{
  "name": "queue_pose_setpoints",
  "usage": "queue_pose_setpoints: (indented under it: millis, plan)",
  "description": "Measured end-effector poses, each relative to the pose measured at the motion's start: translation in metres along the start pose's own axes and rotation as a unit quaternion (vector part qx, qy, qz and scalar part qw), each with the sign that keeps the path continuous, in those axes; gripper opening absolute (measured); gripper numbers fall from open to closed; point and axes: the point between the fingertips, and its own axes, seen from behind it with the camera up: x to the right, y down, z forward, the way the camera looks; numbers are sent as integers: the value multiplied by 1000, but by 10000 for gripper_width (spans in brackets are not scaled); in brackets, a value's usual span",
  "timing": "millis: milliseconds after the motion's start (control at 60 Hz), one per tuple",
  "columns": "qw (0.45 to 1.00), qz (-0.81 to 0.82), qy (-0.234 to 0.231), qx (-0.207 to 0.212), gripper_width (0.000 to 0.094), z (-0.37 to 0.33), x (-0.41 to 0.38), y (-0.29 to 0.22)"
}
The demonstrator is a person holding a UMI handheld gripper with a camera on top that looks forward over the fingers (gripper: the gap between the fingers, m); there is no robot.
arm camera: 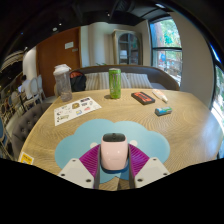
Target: Arrange mouse
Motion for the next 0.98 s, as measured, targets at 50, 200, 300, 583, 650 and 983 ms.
queue_pose_setpoints:
  millis: [50,200,300,583,650,983]
  plan:
    - [1000,-4,2,-3,427,4,2,5]
    - [1000,-19,-13,-11,543,3,-2,7]
    - [999,-22,-43,-16,866,-14,-6,9]
    - [996,-39,-80,24,841,-88,12,15]
    - [995,-26,-97,24,839,-104,17,22]
    - [990,21,-133,48,846,-141,75,42]
